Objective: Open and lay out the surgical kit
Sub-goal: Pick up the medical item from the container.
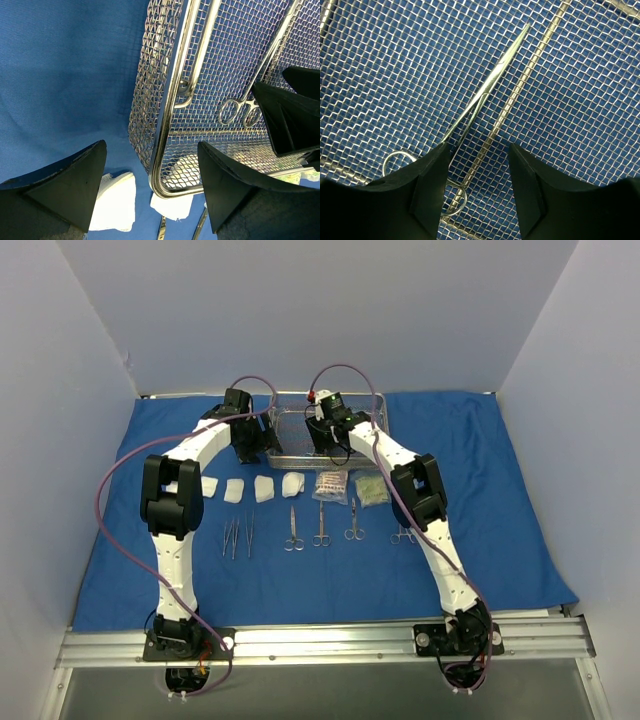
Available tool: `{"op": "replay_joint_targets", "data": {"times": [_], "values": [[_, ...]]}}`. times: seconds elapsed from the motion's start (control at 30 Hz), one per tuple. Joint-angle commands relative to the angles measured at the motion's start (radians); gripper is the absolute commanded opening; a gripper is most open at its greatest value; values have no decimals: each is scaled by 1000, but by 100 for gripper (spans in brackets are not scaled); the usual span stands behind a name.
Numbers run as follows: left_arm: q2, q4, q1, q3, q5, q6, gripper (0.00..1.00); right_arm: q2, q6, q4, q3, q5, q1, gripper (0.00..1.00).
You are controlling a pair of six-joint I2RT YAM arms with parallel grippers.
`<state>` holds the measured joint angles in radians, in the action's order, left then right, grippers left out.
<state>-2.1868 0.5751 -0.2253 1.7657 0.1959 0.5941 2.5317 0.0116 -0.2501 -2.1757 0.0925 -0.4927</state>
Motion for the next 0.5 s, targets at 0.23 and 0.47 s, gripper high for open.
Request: {"op": "replay_joint_targets", "data": {"times": [0.23, 0.47], "values": [[-4, -17, 12, 44, 17, -10, 82, 73, 71, -126, -56, -54, 14, 22], [-8, -20, 24, 46, 17, -7, 82, 136, 122, -233, -56, -22, 46, 19]]}}
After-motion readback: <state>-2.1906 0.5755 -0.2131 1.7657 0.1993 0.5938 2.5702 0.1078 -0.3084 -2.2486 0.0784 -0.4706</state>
